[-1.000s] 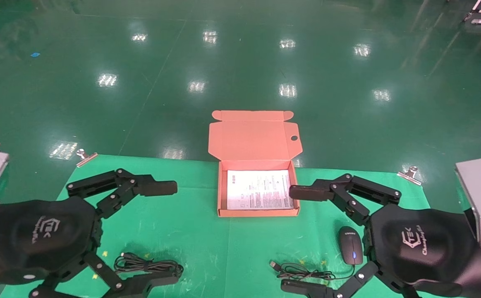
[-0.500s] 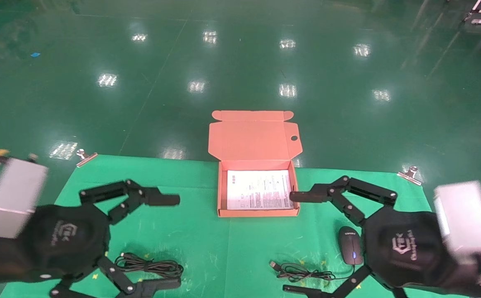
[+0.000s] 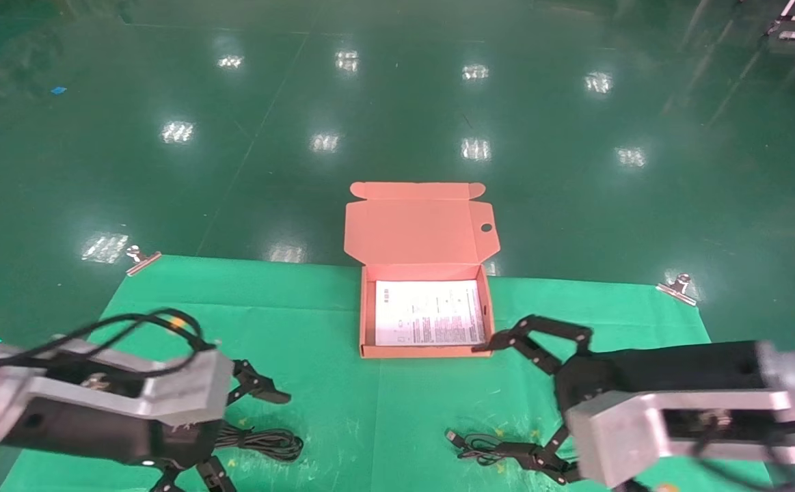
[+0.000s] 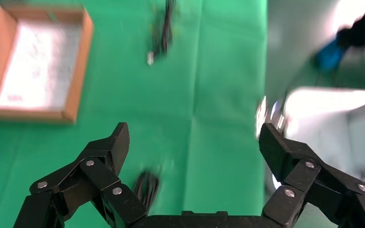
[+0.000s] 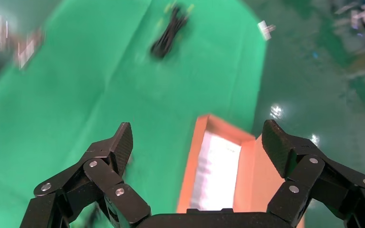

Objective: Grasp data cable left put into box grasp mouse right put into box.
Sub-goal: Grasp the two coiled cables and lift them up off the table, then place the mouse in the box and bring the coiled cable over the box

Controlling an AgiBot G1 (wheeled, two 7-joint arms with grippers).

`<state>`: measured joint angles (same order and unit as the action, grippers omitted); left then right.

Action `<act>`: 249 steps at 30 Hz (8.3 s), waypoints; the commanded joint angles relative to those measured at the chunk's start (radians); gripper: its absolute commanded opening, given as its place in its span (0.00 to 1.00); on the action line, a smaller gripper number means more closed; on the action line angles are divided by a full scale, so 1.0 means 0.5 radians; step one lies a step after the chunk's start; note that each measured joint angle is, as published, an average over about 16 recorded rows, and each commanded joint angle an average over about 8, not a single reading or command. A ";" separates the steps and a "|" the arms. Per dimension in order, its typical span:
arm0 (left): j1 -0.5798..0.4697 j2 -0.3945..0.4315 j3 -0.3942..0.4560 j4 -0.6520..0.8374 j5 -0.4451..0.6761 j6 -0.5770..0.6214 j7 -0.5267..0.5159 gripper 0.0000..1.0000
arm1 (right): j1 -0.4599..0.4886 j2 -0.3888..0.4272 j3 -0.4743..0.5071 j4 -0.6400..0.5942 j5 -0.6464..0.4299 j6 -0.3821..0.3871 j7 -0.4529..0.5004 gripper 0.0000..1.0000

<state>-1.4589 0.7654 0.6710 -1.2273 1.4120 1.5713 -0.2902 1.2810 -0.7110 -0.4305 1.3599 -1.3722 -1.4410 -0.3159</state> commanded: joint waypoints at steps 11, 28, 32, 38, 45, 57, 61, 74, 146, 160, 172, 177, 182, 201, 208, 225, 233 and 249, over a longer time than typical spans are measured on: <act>-0.199 0.292 0.477 -0.016 0.862 -0.104 -0.081 1.00 | 0.003 -0.217 -0.225 -0.006 -0.606 0.208 -0.340 1.00; -0.018 0.477 0.603 0.221 1.277 -0.478 -0.201 1.00 | -0.233 -0.449 -0.414 -0.054 -1.451 0.604 0.077 1.00; -0.011 0.525 0.585 0.444 1.218 -0.524 -0.131 1.00 | -0.237 -0.503 -0.434 -0.123 -1.521 0.579 0.201 1.00; -0.016 0.605 0.550 0.806 1.122 -0.605 0.035 1.00 | -0.220 -0.595 -0.462 -0.304 -1.567 0.567 0.269 1.00; -0.039 0.700 0.516 1.162 1.053 -0.722 0.252 1.00 | -0.188 -0.686 -0.486 -0.512 -1.608 0.621 0.237 1.00; -0.067 0.812 0.492 1.565 1.014 -0.866 0.481 0.17 | -0.158 -0.774 -0.489 -0.777 -1.659 0.781 0.178 0.18; -0.073 0.817 0.485 1.610 1.004 -0.882 0.495 0.00 | -0.154 -0.780 -0.483 -0.808 -1.663 0.806 0.183 0.00; -0.069 0.810 0.490 1.563 1.010 -0.866 0.481 0.00 | -0.157 -0.773 -0.485 -0.778 -1.656 0.784 0.178 0.00; -0.904 0.825 0.288 1.001 1.383 -1.289 0.243 0.00 | 1.100 -1.275 -0.087 -1.277 -1.353 1.134 0.686 0.00; -0.854 0.756 0.300 0.967 1.363 -1.198 0.261 0.00 | 1.087 -1.269 -0.209 -1.283 -1.279 1.181 0.664 0.00; -0.725 0.504 0.339 0.584 1.482 -0.975 -0.033 0.00 | 0.954 -1.290 -0.465 -1.322 -1.217 1.228 0.731 0.00; -0.695 0.391 0.354 0.391 1.566 -0.855 -0.202 0.00 | 0.906 -1.297 -0.607 -1.319 -1.194 1.266 0.784 0.00; -0.679 0.297 0.365 0.214 1.638 -0.724 -0.368 0.00 | 0.860 -1.302 -0.752 -1.314 -1.144 1.328 0.836 0.00; -0.642 0.177 0.380 -0.115 1.724 -0.522 -0.605 0.00 | 0.750 -1.306 -1.263 -1.435 -0.993 1.483 1.385 0.00; -0.639 0.175 0.381 -0.125 1.725 -0.518 -0.608 0.00 | 0.755 -1.299 -1.377 -1.532 -1.007 1.504 1.493 0.73; -0.471 0.446 0.422 0.083 1.651 -0.850 -0.453 0.00 | 0.769 -1.125 -1.415 -1.387 -0.993 1.508 1.538 1.00; -0.329 0.737 0.447 0.452 1.566 -1.285 -0.178 0.00 | 0.809 -0.875 -1.391 -1.266 -1.015 1.503 1.537 1.00; -0.230 1.198 0.492 1.198 0.968 -1.759 0.707 0.00 | 0.862 -0.436 -1.363 -1.000 -1.063 1.415 1.597 1.00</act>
<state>-1.5735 1.3575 0.9262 -0.6440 1.8968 0.6969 0.0506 1.7127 -0.9342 -1.1119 0.8581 -1.9033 -0.7323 0.4828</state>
